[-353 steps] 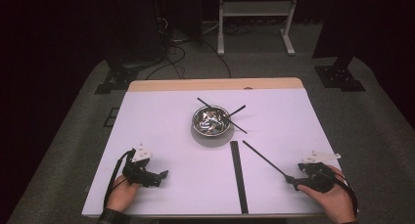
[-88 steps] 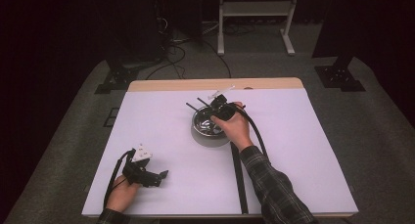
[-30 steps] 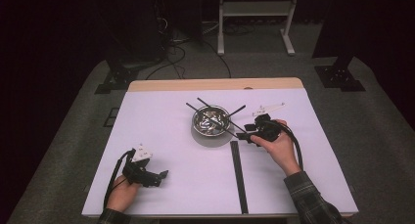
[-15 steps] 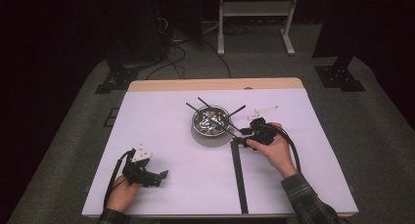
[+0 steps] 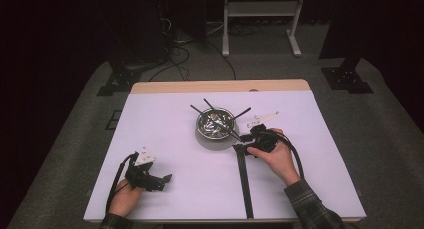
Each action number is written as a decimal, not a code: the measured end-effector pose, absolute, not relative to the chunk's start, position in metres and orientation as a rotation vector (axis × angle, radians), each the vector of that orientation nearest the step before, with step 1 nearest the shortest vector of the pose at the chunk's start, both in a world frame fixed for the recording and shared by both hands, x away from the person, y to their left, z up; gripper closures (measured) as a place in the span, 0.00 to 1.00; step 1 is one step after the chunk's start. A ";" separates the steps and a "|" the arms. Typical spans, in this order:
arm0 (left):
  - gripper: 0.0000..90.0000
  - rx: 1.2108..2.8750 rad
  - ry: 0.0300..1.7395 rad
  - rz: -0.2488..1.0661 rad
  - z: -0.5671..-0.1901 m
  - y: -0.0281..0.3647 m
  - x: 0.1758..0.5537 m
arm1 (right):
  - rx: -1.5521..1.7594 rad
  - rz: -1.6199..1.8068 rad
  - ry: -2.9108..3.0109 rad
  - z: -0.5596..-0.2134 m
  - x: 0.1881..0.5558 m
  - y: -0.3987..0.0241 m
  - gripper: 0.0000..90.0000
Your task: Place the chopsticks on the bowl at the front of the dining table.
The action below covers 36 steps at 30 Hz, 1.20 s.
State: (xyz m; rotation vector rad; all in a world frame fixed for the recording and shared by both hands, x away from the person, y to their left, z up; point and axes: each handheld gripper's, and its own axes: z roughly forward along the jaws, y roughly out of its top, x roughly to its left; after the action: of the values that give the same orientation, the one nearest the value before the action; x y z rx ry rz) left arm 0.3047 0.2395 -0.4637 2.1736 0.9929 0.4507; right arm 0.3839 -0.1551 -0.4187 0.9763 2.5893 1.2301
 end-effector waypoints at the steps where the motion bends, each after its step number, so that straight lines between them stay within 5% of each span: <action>1: 0.00 2.173 0.993 0.451 -0.464 0.239 0.305 | 0.973 1.229 2.592 -0.419 0.383 -0.154 0.49; 36: 0.00 2.171 0.995 0.450 -0.464 0.239 0.305 | 0.828 1.243 2.672 -0.415 0.365 -0.116 0.49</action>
State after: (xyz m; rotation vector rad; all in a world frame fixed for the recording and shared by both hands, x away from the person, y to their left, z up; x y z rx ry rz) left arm 0.3046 0.2393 -0.4637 2.1712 0.9953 0.4500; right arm 0.3649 -0.1160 -0.4155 0.8280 2.6723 1.2425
